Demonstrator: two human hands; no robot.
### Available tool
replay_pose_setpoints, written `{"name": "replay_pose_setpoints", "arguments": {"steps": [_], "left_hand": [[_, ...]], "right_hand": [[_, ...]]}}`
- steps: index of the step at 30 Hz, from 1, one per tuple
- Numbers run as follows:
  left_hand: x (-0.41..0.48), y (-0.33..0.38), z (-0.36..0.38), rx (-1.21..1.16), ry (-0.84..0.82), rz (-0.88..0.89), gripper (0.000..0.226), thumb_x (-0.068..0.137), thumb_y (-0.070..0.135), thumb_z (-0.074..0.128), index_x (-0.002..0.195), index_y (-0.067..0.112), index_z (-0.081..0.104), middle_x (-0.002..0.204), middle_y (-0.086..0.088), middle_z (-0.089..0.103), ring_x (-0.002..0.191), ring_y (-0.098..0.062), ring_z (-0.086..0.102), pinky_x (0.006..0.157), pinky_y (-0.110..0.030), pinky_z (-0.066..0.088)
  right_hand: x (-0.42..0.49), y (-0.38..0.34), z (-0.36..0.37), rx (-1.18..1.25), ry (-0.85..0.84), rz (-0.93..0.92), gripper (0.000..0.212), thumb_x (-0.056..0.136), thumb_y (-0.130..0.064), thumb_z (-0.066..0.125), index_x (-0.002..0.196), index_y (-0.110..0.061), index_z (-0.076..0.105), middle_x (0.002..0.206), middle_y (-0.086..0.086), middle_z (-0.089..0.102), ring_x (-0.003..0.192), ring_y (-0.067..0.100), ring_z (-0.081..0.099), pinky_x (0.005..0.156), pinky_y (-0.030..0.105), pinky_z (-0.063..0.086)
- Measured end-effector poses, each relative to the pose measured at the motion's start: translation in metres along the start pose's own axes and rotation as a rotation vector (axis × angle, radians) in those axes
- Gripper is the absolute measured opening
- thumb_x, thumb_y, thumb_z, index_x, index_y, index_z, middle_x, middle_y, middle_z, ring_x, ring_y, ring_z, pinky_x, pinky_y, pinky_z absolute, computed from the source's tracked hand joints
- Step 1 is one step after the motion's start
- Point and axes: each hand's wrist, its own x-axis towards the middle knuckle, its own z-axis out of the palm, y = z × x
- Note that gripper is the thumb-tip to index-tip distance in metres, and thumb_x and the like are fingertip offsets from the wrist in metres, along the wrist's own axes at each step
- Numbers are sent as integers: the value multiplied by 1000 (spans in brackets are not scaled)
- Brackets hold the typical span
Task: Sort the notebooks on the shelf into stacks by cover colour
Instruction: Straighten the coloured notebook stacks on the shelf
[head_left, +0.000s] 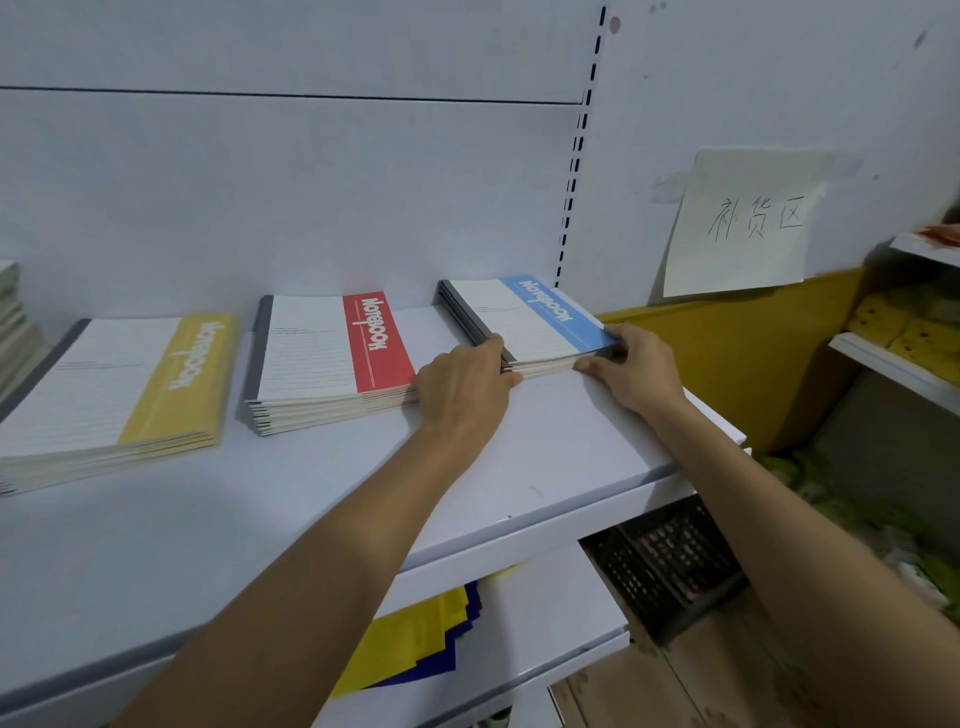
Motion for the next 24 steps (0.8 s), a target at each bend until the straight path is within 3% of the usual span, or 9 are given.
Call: {"name": "replay_pose_setpoints", "arguments": {"steps": [4,8,12,14,18,20,24], "left_hand": [[-1,3,1,106,11,48,35,98,40,46,124,17,49,103,-8,66,89,-27,62,62,-32,33],[-2,1,3,18,9,-10,59,94,43,52,143,17,29,108,-8,65,94,-28,63,66,-34,42],[-2,-5,5,-160,41,-73,41,88,43,62,119,18,54,108,-3,69,94,-26,64,70,-35,52],[-1,-3,6,-137,29,-48,37,89,41,60,118,17,55,109,-5,68,96,-29,62,69,-34,48],[1,-1,6,-85,1,-22,48,89,55,54,120,19,54,109,-3,66,96,-27,62,66,-33,45],[3,-2,6,-94,5,-47,57,85,66,47,119,21,56,105,-2,67,92,-25,63,63,-31,45],[5,-2,8,-99,17,-55,51,92,58,42,123,19,54,108,-4,68,91,-25,64,66,-33,51]], "right_hand": [[1,0,-2,-68,-40,-22,62,86,-32,69,139,-13,44,133,7,55,117,25,52,95,33,42],[2,2,1,-32,-49,-16,61,85,-31,70,138,-14,45,134,5,55,118,23,52,95,33,42],[2,1,0,45,-44,2,70,83,-30,72,143,-16,39,140,5,51,123,24,49,99,36,42],[-1,1,-1,62,-54,-50,72,84,-33,71,145,-20,36,143,3,48,123,21,48,99,36,41],[-4,-1,0,31,-50,-104,63,82,-42,70,135,-15,50,128,5,57,97,11,45,80,25,39],[-4,-2,0,18,-52,-117,61,83,-43,68,134,-13,52,124,6,58,95,11,45,79,28,42],[-2,-2,1,41,-73,-119,61,85,-45,65,134,-12,52,120,5,58,95,13,48,81,33,46]]}}
